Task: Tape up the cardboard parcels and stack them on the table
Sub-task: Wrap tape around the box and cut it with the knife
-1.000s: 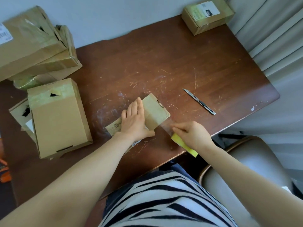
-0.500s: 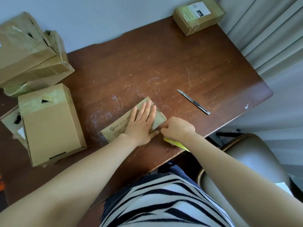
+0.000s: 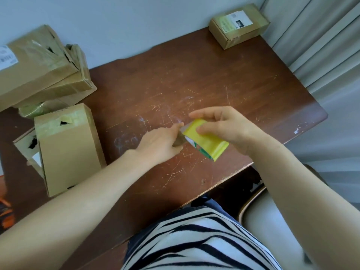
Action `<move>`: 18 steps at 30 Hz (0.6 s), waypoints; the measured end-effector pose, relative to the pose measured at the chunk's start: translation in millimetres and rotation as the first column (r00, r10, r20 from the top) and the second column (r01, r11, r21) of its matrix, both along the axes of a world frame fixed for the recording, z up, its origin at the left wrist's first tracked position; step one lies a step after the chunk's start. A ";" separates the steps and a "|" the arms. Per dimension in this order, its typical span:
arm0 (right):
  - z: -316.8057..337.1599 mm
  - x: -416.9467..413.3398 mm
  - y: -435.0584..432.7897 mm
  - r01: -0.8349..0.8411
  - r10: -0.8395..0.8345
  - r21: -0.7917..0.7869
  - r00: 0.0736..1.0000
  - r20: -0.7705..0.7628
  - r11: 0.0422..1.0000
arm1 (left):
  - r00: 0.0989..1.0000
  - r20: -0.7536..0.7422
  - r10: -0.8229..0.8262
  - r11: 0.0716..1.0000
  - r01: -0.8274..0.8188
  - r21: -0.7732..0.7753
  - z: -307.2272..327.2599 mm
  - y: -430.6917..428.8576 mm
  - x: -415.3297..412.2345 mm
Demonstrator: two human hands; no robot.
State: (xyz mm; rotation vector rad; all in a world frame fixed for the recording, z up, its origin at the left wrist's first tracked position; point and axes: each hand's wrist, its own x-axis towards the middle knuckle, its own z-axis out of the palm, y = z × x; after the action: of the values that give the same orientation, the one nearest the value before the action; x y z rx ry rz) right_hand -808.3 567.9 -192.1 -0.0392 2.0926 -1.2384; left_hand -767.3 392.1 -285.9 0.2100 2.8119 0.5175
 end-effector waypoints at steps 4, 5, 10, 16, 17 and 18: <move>1.3 0.4 -13.5 0.026 -0.035 -0.086 0.994 -0.108 0.996 | 1.000 -0.029 0.004 0.997 -0.006 -0.072 7.8 -2.2 -3.9; -0.2 2.2 -16.1 0.025 -0.038 -0.093 0.989 -0.142 0.995 | 1.000 -0.018 0.016 0.996 -0.018 -0.087 7.0 -2.4 -5.9; -21.0 23.3 -13.4 0.114 -0.120 -0.043 0.973 -0.196 0.993 | 0.999 0.025 0.037 0.995 -0.034 -0.089 0.4 -18.5 -17.0; -45.1 39.2 -0.4 0.130 -0.130 -0.011 0.979 -0.154 0.991 | 0.954 0.299 -0.006 0.933 -0.103 0.346 -11.9 -19.3 -19.9; -48.8 38.1 0.4 0.114 -0.114 -0.007 0.984 -0.134 0.993 | 0.936 0.351 -0.015 0.905 -0.136 0.403 -14.0 -21.3 -22.6; -52.3 36.5 0.1 0.102 -0.104 -0.024 0.990 -0.096 0.994 | 0.924 0.382 -0.017 0.895 -0.156 0.418 -15.7 -23.5 -25.0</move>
State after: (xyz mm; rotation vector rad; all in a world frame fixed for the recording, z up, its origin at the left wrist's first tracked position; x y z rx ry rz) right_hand -771.8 568.0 -244.4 0.0009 2.1901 -1.3420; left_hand -792.3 368.6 -301.6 0.0814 2.2980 1.0895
